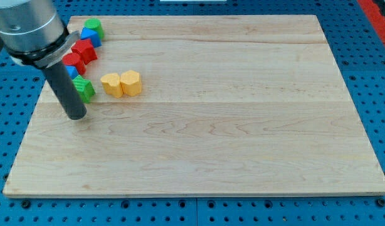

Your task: Adjust the green star to the bottom right of the blue cube

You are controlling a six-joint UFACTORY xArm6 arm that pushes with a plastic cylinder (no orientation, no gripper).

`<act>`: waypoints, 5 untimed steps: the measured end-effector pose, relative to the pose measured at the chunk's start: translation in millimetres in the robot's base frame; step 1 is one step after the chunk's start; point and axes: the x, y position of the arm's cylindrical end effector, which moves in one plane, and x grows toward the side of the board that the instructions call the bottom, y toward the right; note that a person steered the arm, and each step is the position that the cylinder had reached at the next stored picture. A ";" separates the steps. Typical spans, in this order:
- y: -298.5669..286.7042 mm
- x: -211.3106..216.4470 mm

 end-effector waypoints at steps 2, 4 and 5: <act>-22.3 -21.8; -43.5 -21.9; -42.9 10.5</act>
